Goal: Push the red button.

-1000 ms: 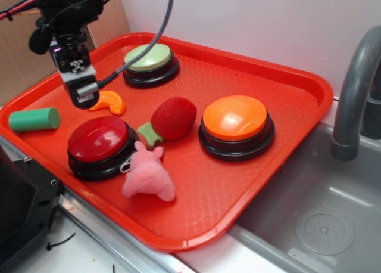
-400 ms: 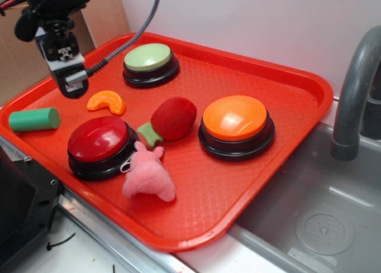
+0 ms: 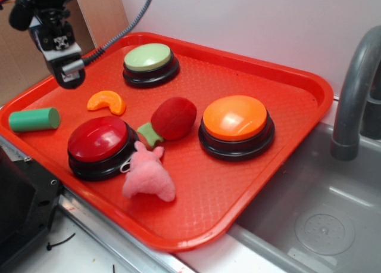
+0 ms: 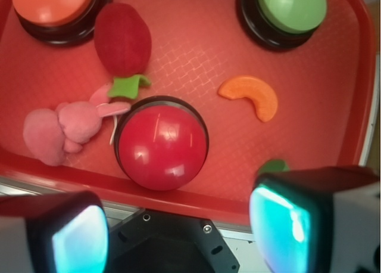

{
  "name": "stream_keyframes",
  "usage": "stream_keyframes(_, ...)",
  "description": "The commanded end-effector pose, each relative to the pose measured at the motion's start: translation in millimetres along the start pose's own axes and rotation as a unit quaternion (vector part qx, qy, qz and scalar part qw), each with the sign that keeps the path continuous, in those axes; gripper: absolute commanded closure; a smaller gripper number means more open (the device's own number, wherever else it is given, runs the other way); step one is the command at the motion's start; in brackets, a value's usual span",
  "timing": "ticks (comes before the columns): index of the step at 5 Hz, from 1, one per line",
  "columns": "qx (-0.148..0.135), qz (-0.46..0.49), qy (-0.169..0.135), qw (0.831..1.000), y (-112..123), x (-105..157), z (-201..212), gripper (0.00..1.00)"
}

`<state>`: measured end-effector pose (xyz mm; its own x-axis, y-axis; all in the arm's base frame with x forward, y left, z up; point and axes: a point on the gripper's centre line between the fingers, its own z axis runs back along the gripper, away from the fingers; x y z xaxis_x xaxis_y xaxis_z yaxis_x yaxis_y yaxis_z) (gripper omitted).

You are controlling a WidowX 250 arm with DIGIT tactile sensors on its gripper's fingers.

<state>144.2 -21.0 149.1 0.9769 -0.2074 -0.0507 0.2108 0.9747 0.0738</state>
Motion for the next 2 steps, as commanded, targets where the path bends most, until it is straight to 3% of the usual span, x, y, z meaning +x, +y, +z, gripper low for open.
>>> stream_keyframes(1,0.006,0.011,-0.028,1.0,1.7,2.4,22.2,0.0)
stream_keyframes(2,0.012,0.02,-0.036,0.999,3.5,-2.7,26.1,0.0)
